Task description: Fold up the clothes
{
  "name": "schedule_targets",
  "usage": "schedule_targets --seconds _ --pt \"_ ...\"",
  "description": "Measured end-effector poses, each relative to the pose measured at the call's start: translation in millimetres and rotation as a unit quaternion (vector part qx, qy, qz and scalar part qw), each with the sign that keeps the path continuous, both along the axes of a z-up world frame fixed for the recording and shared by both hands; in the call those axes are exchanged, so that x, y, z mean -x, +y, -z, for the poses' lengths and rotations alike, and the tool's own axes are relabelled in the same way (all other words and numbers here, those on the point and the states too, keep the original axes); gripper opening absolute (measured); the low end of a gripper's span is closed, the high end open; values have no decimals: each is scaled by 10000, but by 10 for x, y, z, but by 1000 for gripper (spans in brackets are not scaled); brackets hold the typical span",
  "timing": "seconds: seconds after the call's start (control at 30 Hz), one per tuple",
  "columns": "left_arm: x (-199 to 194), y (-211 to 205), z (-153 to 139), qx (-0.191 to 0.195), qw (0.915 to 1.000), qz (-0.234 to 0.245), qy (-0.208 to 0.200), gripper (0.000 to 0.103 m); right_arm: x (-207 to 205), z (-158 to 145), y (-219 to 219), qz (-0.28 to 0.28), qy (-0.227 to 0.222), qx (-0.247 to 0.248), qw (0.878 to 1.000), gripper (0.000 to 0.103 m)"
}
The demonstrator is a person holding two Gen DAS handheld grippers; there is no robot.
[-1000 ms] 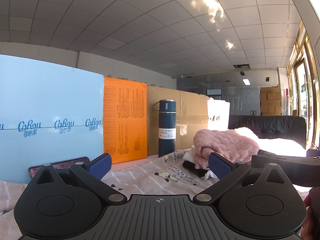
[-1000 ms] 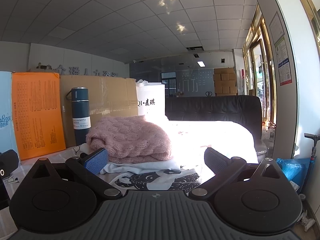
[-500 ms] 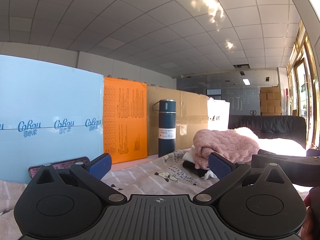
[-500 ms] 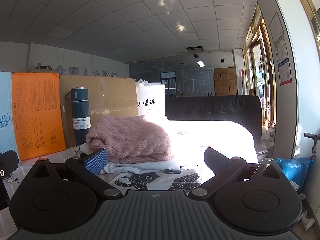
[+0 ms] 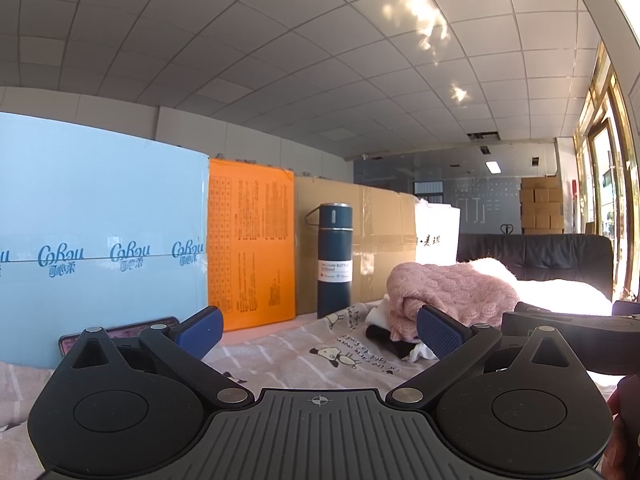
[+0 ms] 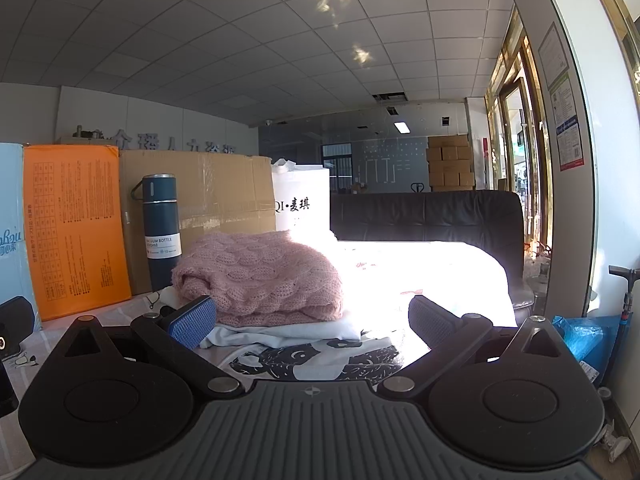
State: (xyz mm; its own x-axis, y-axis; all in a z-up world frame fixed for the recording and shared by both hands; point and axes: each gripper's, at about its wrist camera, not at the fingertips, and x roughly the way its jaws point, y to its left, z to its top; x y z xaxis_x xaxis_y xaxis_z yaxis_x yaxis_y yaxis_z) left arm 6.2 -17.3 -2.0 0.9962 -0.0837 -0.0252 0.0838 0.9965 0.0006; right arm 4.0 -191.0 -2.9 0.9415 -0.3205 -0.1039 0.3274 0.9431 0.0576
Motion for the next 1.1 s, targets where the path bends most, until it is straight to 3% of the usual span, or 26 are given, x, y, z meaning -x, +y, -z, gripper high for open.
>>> schedule_targets --seconds 0.67,1.1 --pt "-12 12 -6 31 10000 -18 31 103 5 6 -5 8 13 -3 10000 103" --pt "-97 24 6 68 9995 45 301 103 -9 15 -9 8 42 -6 10000 103"
